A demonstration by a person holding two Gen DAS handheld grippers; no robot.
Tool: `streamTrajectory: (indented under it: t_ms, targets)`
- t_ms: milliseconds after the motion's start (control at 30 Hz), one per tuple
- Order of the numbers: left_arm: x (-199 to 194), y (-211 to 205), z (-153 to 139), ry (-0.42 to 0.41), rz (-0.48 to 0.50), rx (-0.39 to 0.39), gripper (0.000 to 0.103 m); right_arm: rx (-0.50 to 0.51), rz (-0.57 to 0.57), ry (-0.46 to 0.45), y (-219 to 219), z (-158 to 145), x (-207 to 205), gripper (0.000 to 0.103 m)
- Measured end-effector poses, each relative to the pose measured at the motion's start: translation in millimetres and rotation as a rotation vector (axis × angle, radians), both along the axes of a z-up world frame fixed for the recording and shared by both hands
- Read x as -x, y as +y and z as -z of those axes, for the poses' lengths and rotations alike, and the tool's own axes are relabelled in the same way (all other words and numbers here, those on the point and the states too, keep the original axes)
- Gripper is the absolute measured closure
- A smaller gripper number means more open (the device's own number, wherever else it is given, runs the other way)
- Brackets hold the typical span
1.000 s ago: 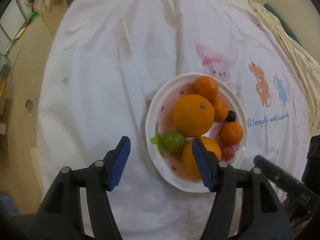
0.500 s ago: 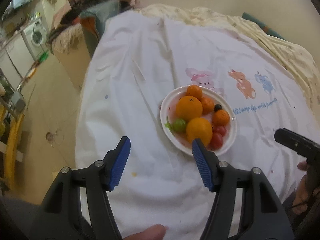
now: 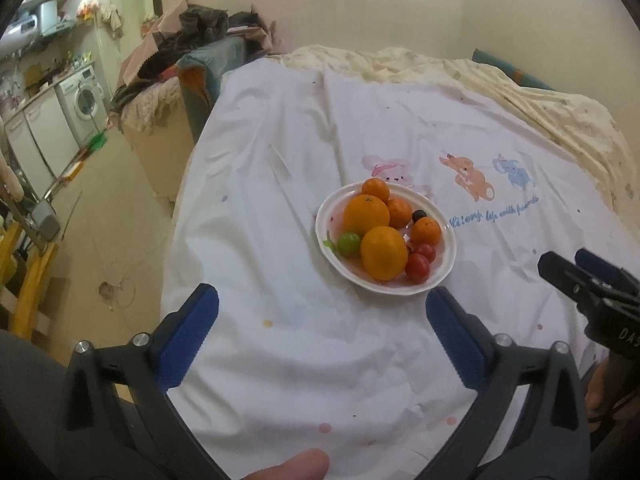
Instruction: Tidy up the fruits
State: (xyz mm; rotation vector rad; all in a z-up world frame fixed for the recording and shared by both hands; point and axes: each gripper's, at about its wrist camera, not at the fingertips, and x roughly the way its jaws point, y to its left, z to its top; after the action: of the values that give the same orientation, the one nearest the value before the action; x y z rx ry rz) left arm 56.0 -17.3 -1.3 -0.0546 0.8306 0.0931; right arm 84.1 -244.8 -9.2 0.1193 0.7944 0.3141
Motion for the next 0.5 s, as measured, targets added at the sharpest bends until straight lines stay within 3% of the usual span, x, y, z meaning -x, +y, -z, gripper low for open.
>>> streamTrajectory:
  t_ms: [100, 233, 500]
  targets:
    - [1.8, -3.1, 5.6, -0.013, -0.011, -0.03, 0.001, 0.015, -0.006, -0.006, 5.4, 0.9, 3.5, 0.0]
    - [0.9, 1.7, 8.0, -0.009, -0.016, 0.046, 0.001, 0.062, -0.03, -0.025, 17.8, 4.0, 6.5, 0.0]
    - [0.4, 3.1, 6.4, -0.01, -0.039, 0.046, 0.001, 0.099, -0.023, -0.03, 25.3, 8.7, 6.7, 0.0]
